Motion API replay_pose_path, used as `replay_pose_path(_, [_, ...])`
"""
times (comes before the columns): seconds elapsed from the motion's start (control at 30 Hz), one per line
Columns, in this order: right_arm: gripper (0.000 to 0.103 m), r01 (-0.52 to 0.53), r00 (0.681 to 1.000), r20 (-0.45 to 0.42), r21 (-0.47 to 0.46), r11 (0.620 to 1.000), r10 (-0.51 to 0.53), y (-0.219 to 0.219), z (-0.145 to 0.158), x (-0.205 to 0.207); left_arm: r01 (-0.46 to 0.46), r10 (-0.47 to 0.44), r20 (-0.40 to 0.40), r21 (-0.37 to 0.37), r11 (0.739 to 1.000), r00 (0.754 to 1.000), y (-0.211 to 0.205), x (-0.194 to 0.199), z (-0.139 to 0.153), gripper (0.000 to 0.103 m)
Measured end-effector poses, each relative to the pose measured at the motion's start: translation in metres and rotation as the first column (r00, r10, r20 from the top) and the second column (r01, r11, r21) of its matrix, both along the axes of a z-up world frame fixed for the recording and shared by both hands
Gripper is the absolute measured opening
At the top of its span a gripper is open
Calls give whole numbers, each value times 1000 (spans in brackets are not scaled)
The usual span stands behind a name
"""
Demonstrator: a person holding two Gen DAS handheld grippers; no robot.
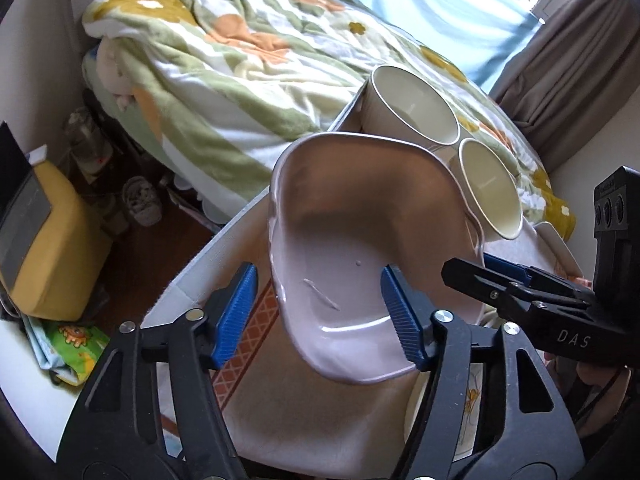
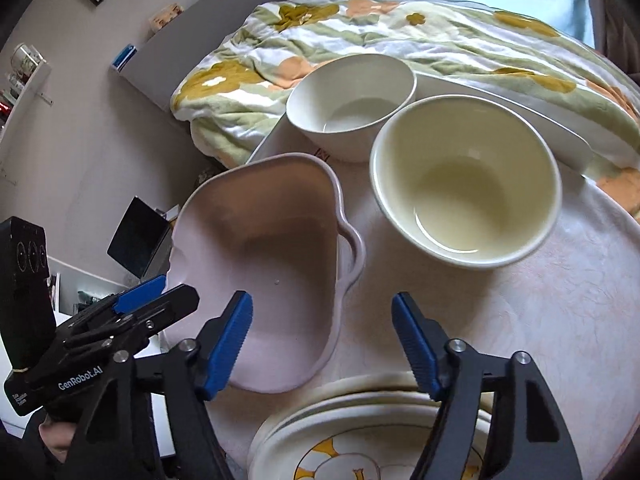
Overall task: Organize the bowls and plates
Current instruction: 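Grasp the rim of the pink square basin with both grippers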
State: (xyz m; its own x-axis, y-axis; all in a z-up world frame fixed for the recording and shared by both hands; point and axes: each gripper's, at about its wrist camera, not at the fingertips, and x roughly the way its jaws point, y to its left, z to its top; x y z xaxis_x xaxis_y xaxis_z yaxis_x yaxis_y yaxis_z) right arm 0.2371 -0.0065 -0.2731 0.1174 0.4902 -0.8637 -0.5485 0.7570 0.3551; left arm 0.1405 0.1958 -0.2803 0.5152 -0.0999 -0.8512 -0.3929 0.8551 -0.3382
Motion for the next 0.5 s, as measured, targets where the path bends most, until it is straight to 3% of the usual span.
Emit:
replay_pose_path(0.07, [51,-28,1000,-4,-20,999,28,8,-8,6,-12,12,-18,-9,1000,1000,2,6,-8,44])
replay_pose_path(0.13, [34,-58,998,-20,-34,998,57,15,-16,10,-15,15,-36,-1,1000,999,4,11,-14,39])
replay_pose_path(0.2, [28,-83,996,-22,-41,996,82,19,-21,12,-11,11,-53,9,1000,999,4,14,-18,23])
replay_pose_path(0.3, [19,-95,995,1,-64,993,95,22,-23,15,-18,21,-73,37,999,997,7,17,-21,11])
replay_pose_path(0.5, [13,-82,996,13,-70,994,83,20,-21,18,7,-2,-70,78,997,998,4,20,-14,9])
